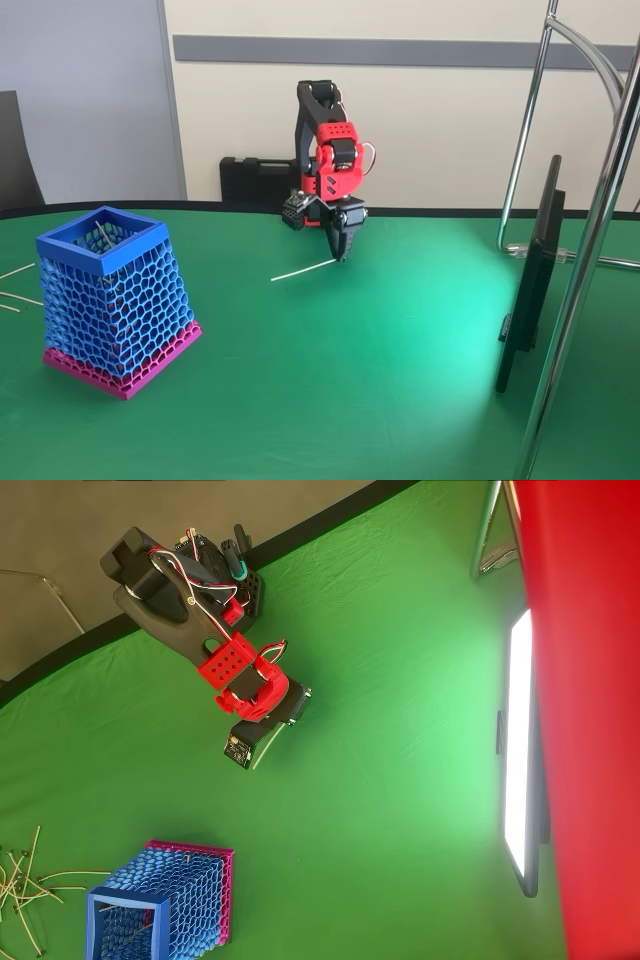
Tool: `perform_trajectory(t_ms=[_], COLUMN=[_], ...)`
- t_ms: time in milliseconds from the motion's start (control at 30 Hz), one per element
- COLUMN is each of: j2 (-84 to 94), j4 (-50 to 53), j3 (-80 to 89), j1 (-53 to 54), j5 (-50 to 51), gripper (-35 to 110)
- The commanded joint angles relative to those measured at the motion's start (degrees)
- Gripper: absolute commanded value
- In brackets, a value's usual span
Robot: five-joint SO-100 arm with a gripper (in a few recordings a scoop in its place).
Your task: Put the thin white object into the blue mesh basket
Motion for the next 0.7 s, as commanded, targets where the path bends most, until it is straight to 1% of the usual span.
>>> perform_trajectory(t_ms=[0, 100, 200, 333, 533, 667], j2=[2.99, 4.04, 5.36, 6.42, 4.39, 0.26], j4=[0.35, -0.70, -4.48, -11.51, -22.50, -29.79], j3=[-6.68, -12.92, -17.75, -21.88, -25.05, -28.83], j1=[1.93, 4.13, 6.50, 9.84, 14.77, 18.37], j5=[-2.20, -4.66, -6.33, -4.92, 3.96, 13.36], gripper=[3, 3, 3, 3, 2, 0])
